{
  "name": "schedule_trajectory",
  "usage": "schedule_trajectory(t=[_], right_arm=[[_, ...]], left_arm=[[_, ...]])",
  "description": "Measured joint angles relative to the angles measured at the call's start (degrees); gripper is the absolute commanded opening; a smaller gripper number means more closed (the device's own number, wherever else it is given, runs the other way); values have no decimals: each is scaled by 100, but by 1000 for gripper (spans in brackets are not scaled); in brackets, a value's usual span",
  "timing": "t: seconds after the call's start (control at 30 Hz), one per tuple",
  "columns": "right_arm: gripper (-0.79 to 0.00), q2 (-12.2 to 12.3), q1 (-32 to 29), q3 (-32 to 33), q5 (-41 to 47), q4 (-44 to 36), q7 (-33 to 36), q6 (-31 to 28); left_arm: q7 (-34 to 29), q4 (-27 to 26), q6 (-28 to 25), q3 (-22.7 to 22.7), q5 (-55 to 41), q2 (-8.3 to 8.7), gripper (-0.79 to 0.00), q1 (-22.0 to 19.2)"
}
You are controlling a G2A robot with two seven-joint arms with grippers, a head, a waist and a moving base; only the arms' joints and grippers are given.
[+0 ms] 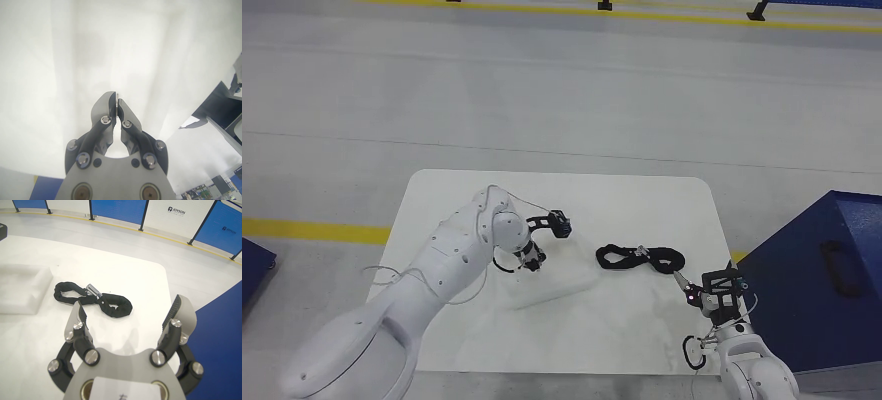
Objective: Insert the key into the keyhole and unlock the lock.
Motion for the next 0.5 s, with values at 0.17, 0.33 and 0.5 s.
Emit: schedule_trajectory(t=[0.17, 0.33, 0.5], right_arm=[[0, 0, 0, 0, 0, 0, 0, 0], [0, 0, 0, 0, 0, 0, 0, 0], [0, 0, 0, 0, 0, 0, 0, 0]], left_arm=[[253, -143, -249, -69, -127, 267, -785, 147], [21, -479, -17, -21, 140, 519, -785, 249], [-128, -1177, 136, -128, 223, 812, -785, 386]])
